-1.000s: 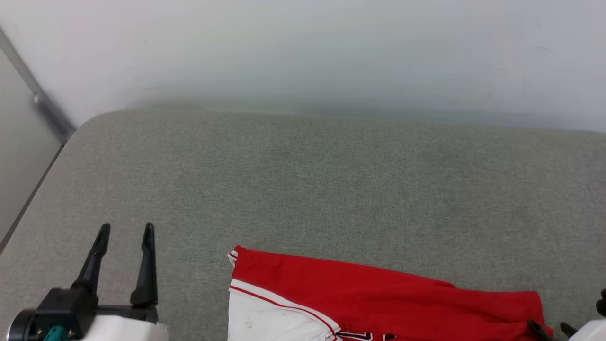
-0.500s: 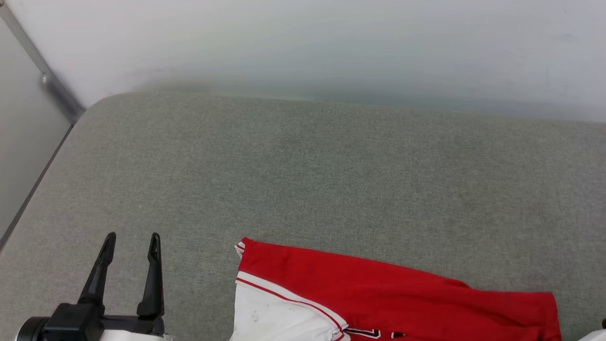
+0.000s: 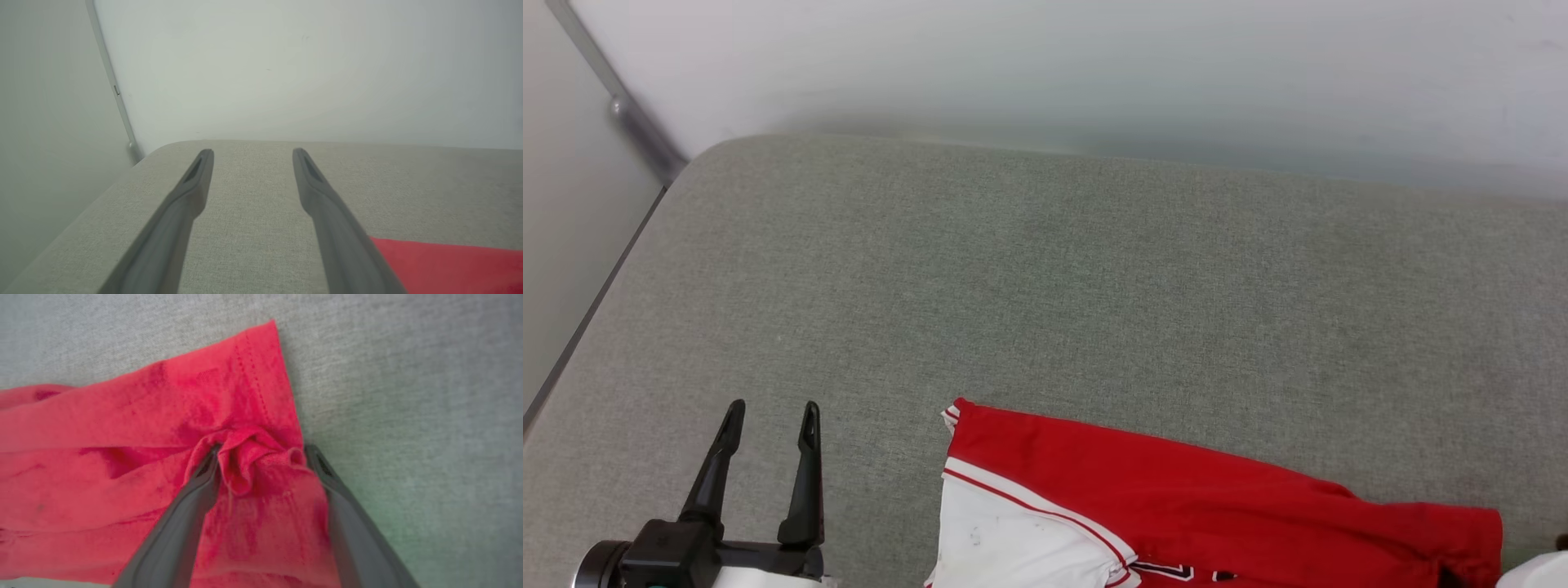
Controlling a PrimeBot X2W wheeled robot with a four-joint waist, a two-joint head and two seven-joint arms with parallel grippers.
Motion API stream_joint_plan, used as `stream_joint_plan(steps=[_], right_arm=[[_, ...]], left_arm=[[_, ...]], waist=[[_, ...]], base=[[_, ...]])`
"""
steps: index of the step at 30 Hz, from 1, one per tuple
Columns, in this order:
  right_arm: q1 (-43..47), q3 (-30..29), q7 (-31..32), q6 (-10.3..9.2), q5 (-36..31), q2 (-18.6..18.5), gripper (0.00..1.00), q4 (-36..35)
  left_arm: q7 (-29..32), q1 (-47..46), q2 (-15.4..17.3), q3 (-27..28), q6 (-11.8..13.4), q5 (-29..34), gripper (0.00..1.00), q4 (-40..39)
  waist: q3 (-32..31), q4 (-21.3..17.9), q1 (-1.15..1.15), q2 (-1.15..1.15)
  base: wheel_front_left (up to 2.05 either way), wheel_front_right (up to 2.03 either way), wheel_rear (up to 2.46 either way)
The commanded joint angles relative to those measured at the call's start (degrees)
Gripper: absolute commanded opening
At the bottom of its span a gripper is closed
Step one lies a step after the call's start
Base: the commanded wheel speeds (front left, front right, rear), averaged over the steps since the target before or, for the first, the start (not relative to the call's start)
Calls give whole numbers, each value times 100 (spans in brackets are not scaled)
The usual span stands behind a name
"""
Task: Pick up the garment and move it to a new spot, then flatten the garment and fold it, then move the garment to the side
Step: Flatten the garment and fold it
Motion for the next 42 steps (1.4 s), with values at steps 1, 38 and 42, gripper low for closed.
stream_joint_plan(steps=[1,38,42], right_arm=[[0,394,99,83,132,397,100,234],[-219,-745,-796,45,-547,-379,0,45],[-41,-357,-568,45,-379,-199,0,-504]], left_arm=[[-11,-58,-17,13,-26,45,100,6],[-12,116,-274,198,-242,268,100,139],[-12,190,-282,197,-245,248,100,165]], waist=[[-3,3,1,0],[-415,-292,1,0],[-532,-324,1,0]], base=[[0,0,0],[0,0,0],[0,0,0]])
